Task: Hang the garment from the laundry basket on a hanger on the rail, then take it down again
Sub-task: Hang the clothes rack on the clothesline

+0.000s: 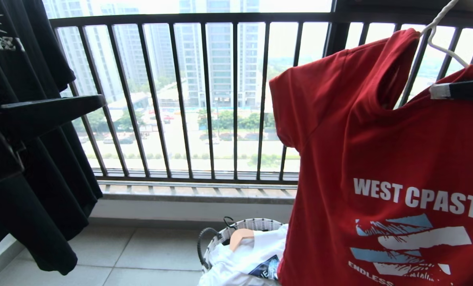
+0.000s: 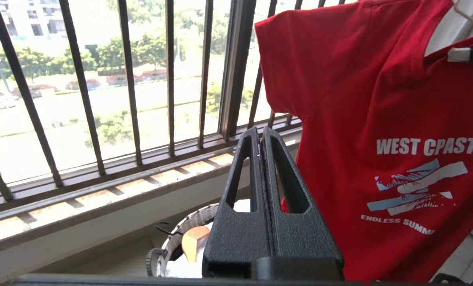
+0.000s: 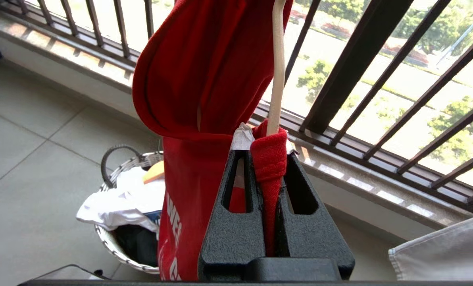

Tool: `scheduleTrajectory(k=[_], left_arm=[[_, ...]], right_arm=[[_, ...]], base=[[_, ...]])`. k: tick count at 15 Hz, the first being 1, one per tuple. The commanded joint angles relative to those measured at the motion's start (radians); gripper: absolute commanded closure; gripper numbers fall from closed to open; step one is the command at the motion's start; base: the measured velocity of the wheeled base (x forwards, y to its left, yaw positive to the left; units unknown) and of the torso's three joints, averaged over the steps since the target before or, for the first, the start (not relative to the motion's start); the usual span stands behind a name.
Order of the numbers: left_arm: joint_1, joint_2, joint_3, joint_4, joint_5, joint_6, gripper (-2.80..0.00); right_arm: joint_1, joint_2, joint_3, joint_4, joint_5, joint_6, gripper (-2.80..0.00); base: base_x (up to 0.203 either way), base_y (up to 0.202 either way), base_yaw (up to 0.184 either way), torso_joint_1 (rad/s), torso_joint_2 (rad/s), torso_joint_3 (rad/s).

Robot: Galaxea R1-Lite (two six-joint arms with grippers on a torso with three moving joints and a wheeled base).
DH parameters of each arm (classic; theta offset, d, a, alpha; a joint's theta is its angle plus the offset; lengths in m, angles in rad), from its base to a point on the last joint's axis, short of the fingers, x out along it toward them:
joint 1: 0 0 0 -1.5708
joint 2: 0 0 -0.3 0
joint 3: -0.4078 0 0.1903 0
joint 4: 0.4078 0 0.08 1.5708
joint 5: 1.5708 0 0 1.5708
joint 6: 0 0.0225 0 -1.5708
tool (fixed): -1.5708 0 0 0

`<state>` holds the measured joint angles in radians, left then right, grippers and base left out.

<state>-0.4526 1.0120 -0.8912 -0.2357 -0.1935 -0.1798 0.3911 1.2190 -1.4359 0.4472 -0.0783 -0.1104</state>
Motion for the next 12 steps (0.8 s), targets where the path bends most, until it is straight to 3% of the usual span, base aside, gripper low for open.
scheduleTrajectory(k=[1, 12], left_arm=[[0.0, 0.046, -0.02, 0.015, 0.023, -0.001, 0.0], [-0.001, 0.034, -0.017, 0.015, 0.023, -0.001, 0.0]], right_arm=[[-0.001, -0.053, 0.025, -0.005, -0.052, 0.02, 0.0], [-0.001, -0.143, 0.109, -0.005, -0.095, 0.029, 0.0]], base=[[0.0, 0.0, 0.0, 0.0, 0.0, 0.0], [0.0, 0.0, 0.0, 0.0, 0.0, 0.0]])
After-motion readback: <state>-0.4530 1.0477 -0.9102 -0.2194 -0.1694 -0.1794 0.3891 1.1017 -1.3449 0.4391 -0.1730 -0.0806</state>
